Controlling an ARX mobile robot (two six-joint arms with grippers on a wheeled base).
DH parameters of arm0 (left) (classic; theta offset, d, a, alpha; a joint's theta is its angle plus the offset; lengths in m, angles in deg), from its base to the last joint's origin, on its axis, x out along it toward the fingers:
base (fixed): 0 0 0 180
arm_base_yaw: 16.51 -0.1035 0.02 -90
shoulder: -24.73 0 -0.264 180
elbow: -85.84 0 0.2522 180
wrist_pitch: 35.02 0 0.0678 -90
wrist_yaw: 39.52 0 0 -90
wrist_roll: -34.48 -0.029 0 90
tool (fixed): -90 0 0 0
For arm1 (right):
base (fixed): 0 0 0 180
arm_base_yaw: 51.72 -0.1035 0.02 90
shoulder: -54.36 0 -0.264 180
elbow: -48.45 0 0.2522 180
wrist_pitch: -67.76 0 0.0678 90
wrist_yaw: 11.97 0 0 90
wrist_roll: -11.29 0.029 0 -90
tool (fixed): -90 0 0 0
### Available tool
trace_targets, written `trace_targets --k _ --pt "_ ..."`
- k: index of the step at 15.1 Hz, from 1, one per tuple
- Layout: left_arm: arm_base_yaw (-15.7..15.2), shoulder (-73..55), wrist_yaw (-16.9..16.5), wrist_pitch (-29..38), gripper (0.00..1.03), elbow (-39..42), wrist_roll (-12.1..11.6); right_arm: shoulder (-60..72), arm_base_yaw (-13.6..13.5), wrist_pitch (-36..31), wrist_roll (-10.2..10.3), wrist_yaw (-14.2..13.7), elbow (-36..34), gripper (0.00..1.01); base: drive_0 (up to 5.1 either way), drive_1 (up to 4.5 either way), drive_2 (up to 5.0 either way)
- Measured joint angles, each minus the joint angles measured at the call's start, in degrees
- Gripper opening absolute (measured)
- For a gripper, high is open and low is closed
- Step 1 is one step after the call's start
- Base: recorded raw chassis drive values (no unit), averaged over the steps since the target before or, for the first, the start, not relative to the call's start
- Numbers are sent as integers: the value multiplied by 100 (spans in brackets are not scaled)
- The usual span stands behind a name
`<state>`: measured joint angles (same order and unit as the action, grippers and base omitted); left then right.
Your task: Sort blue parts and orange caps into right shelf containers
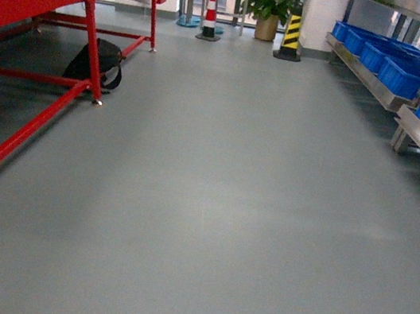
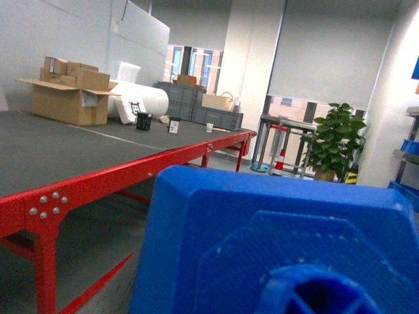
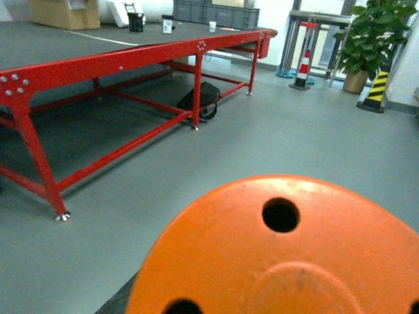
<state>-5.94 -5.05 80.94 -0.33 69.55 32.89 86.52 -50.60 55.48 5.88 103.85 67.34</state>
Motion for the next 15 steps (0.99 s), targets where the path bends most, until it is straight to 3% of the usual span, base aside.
trace_targets --k 15 --pt "7 7 4 -9 46 0 0 -2 0 -2 -2 4 -2 43 7 430 -415"
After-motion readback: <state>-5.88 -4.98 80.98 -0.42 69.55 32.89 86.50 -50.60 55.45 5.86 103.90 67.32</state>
